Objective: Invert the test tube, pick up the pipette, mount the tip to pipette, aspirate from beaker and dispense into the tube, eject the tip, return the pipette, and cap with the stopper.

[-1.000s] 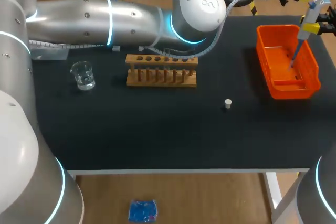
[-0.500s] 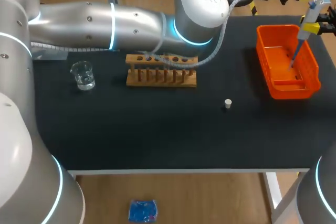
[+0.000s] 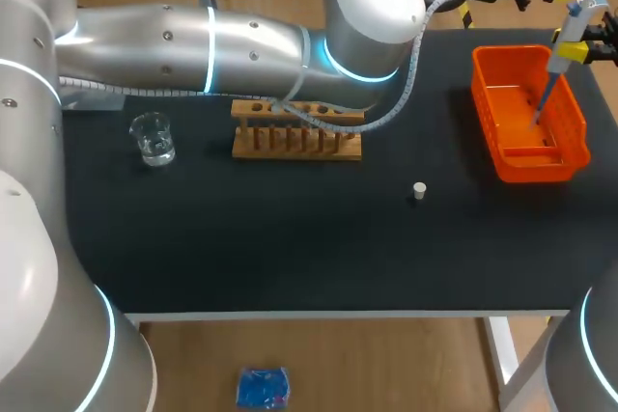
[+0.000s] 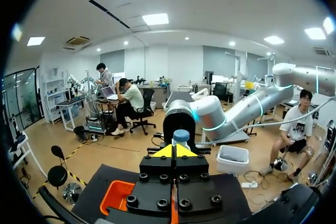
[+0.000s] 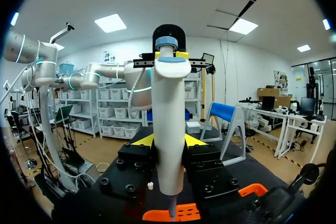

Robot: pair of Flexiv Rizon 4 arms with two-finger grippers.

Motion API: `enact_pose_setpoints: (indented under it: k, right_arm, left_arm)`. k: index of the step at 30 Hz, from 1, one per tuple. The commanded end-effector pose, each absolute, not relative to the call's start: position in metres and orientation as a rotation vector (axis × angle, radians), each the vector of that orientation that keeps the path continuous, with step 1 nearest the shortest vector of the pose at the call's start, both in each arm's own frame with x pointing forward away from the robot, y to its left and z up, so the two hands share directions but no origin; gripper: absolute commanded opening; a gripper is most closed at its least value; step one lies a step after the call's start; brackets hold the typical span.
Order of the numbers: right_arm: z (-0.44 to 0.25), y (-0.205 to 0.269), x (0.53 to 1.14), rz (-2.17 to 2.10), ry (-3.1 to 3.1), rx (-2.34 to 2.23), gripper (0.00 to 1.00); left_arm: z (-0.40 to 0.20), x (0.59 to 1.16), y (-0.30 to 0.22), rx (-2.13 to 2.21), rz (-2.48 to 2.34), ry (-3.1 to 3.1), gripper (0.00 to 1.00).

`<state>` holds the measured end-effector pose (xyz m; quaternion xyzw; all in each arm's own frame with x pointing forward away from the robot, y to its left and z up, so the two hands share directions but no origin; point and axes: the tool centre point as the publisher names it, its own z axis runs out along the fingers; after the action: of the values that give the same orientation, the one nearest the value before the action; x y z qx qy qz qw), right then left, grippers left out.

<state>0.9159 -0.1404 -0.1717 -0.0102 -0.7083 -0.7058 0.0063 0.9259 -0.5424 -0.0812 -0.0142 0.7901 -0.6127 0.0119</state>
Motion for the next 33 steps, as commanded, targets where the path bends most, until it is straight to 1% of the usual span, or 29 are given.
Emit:
enact_pose_setpoints:
  k: [1,33]
  right_arm:
    - [-0.172,-0.142,0.917,-2.206,-2.214,-0.026,0.0]
    - [-0.172,-0.142,0.917,-2.206,-2.214,-0.026,0.0]
  left_arm:
    - [-0.085,0.926,-0.545,-0.039,-1.97,2.419,0.0]
    - [-0.095,0.92,-0.55,-0.042,-1.962,2.478,0.0]
